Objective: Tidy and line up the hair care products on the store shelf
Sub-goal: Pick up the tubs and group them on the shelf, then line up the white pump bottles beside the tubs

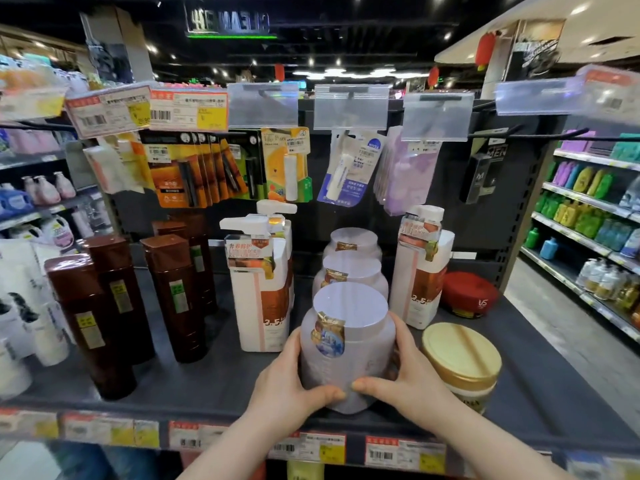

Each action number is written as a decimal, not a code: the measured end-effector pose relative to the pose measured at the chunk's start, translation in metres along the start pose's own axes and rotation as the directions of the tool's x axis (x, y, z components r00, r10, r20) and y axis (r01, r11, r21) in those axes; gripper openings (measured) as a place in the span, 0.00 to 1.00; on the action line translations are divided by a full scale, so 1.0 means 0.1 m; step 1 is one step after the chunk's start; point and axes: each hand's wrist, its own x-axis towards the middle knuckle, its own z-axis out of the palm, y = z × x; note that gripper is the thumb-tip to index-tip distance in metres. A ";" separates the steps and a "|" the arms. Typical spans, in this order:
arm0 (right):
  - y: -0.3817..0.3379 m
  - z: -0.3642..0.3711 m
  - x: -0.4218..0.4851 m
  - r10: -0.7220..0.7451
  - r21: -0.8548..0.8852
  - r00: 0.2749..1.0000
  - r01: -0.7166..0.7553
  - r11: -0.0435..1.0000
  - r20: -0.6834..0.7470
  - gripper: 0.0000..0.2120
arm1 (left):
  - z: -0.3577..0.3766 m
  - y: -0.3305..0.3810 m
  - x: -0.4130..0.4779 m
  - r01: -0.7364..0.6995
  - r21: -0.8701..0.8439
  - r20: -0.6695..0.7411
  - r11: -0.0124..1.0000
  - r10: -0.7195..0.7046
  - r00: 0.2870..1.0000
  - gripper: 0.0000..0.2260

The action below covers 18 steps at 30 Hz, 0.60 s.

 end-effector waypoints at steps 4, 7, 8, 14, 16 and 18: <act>-0.09 -0.03 0.00 0.052 -0.063 0.999 -0.052 0.997 -0.011 0.55 | -0.01 0.01 0.02 0.013 -0.069 0.055 0.998 -0.009 0.998 0.45; -0.26 -0.20 -0.02 0.028 -0.065 0.999 -0.026 0.998 0.030 0.48 | -0.05 0.13 0.01 0.074 -0.169 0.095 0.983 -0.059 0.994 0.53; -0.34 -0.29 -0.03 0.012 -0.075 1.000 -0.010 0.997 0.016 0.45 | -0.07 0.19 0.00 0.092 -0.208 0.061 0.974 -0.081 0.995 0.55; -0.40 -1.13 0.33 -0.138 -0.241 0.921 0.050 0.969 -0.365 0.16 | -0.24 1.02 -0.04 -0.258 -0.352 -0.378 0.900 0.115 0.919 0.18; -0.31 -1.36 0.56 -0.127 -0.317 0.901 -0.012 0.948 -0.414 0.20 | -0.26 1.36 0.02 -0.348 -0.306 -0.410 0.886 0.208 0.888 0.11; -0.21 -1.50 0.78 -0.071 -0.346 0.904 -0.087 0.934 -0.421 0.32 | -0.21 1.67 0.13 -0.367 -0.282 -0.332 0.886 0.269 0.904 0.09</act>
